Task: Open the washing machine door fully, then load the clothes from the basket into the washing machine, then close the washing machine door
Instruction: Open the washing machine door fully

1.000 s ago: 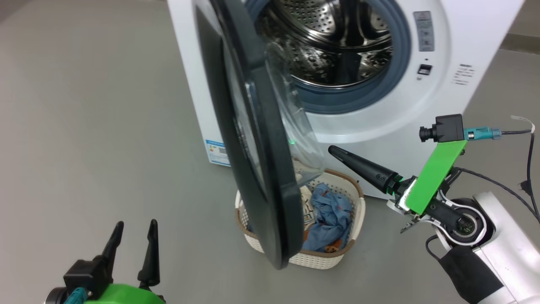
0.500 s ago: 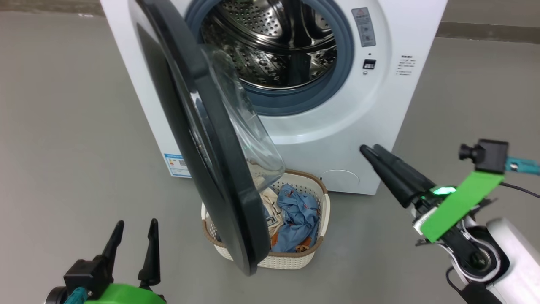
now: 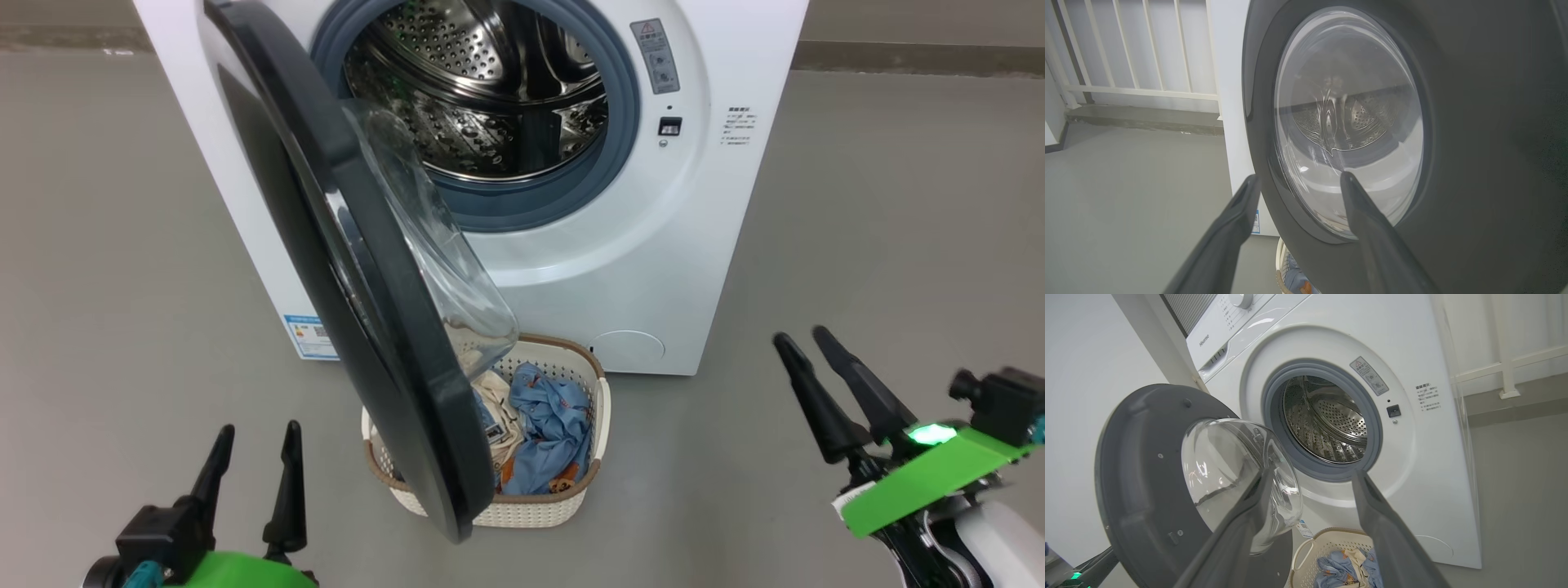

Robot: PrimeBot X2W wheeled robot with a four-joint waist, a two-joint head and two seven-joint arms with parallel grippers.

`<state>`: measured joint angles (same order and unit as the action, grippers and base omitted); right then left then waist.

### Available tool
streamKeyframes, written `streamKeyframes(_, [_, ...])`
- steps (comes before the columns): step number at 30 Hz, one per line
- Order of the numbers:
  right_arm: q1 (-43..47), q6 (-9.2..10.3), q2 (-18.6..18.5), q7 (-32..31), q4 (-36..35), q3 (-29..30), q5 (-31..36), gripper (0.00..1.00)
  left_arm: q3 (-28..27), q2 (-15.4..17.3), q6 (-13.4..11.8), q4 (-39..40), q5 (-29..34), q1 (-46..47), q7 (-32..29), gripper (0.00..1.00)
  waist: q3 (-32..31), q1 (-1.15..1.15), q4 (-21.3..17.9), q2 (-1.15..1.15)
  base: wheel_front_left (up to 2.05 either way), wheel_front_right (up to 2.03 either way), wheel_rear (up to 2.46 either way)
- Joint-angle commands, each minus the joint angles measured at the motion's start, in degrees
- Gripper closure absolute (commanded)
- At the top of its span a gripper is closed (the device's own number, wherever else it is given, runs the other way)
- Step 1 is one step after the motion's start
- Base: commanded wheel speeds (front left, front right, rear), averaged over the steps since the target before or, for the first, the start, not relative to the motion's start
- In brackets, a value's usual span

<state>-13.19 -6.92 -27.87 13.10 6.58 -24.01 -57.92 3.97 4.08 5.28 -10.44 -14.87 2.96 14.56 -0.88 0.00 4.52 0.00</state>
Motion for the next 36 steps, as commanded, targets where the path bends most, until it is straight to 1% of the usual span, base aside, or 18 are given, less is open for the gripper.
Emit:
streamKeyframes(1, [1.6, -0.57, -0.5, 1.1, -0.3, 1.1, 1.0, 0.00, -2.1, 0.6, -0.2, 2.1, 0.1, 0.4, 0.4, 0.00, -0.3, 0.00, -0.4, 0.00, 0.00, 0.00, 0.00])
streamKeyframes(3, [2.7, -0.57, -0.1, 1.6, 1.1, 3.4, 3.2, 0.00, -2.3, 0.5, -0.2, 2.6, 0.2, -0.1, 0.4, 0.00, -0.3, 0.00, -1.0, 0.00, 0.00, 0.00, 0.00])
streamKeyframes(7, [3.9, -0.57, 2.2, 1.9, 2.3, 7.8, 9.0, 0.00, -2.8, 0.3, -0.4, 3.2, 0.2, -1.1, 0.4, 0.00, -0.4, 0.00, -2.2, 0.00, 0.00, 0.00, 0.00])
streamKeyframes(8, [3.9, -0.57, 2.2, 1.9, 2.3, 7.8, 9.0, 0.00, -2.8, 0.3, -0.4, 3.2, 0.2, -1.1, 0.4, 0.00, -0.4, 0.00, -2.2, 0.00, 0.00, 0.00, 0.00])
streamKeyframes(13, [4.6, -0.57, 5.3, 1.9, 3.1, 10.9, 17.2, 0.00, -3.0, 0.2, -0.3, 3.4, 0.5, -1.8, 0.4, 0.00, -0.6, 0.00, -3.1, 0.00, 0.00, 0.00, 0.00])
streamKeyframes(17, [4.8, -0.57, 6.7, 1.9, 4.4, 11.9, 22.3, 0.00, -2.8, 0.1, -0.2, 3.4, 0.8, -1.7, 0.4, 0.00, -0.6, 0.00, -3.2, 0.00, 0.00, 0.00, 0.00])
streamKeyframes(22, [5.1, -0.57, 8.2, 1.9, 5.1, 12.7, 24.4, 0.00, -2.6, 0.0, -0.1, 3.4, 0.9, -1.3, 0.4, 0.00, -0.6, 0.00, -2.7, 0.00, 0.00, 0.00, 0.00])
streamKeyframes(36, [4.7, -0.57, 8.6, 1.9, 6.3, 12.5, 26.0, 0.00, -2.9, -0.1, 0.0, 2.9, 1.1, -0.5, 0.4, 0.00, -0.8, 0.00, -2.3, 0.00, 0.00, 0.00, 0.00])
